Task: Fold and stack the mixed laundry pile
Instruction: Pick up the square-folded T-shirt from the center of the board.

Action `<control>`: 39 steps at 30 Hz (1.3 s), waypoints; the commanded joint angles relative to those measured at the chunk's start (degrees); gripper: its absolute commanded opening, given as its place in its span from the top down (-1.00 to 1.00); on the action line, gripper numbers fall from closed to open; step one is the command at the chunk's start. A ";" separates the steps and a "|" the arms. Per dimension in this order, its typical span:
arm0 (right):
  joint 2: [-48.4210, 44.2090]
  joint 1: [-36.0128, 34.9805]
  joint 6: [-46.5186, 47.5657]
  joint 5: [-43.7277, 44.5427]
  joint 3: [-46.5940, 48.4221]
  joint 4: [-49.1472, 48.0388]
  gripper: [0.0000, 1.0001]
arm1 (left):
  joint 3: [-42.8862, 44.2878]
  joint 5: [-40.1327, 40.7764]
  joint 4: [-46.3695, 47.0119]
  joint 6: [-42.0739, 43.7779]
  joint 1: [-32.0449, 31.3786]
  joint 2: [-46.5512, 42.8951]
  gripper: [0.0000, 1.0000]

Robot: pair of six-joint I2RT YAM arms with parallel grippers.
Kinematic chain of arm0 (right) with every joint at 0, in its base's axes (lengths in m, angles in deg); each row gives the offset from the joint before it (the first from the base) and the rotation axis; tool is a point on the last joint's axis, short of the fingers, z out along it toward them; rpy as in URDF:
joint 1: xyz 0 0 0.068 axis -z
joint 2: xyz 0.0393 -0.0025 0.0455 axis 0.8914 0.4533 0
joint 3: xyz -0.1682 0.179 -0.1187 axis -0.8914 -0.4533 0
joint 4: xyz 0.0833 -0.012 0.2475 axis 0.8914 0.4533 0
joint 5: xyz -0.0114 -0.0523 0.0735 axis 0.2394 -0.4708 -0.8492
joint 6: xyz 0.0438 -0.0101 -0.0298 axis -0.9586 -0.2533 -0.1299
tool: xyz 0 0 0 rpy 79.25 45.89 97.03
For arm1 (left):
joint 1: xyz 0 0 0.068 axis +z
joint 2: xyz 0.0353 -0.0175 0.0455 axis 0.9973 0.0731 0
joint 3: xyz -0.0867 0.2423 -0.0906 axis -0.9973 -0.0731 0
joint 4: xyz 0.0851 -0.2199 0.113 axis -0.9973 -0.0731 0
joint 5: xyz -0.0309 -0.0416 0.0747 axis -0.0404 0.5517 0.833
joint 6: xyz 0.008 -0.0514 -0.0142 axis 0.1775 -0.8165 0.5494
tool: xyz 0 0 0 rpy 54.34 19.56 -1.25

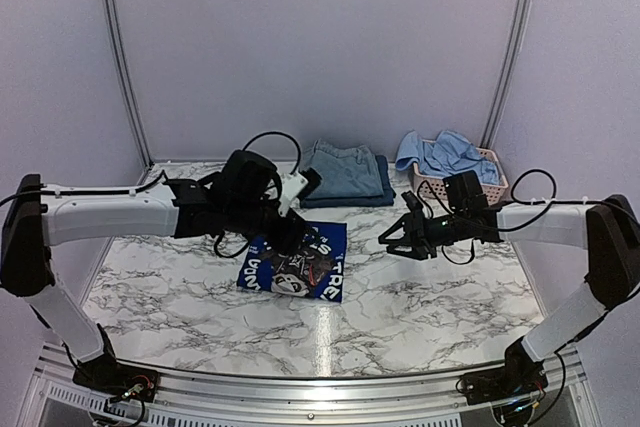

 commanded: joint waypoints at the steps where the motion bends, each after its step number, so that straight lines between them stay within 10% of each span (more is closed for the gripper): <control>1: 0.73 0.33 -0.87 0.07 -1.05 0.49 0.01 | 1.56 4.68 -4.83 14.99 -5.64 6.08 -0.10; 19: 2.41 0.27 -5.53 -0.28 -6.82 -4.48 0.01 | 7.16 7.89 -0.73 26.52 -11.77 25.70 0.19; 26: 5.41 -2.78 -10.64 -0.21 -6.42 -8.76 -0.49 | 9.60 3.97 -0.38 21.54 -11.77 24.40 1.00; 39: 20.24 -9.11 -26.44 0.84 0.82 -24.33 -0.65 | 8.06 -3.39 0.71 17.13 -11.94 16.50 1.00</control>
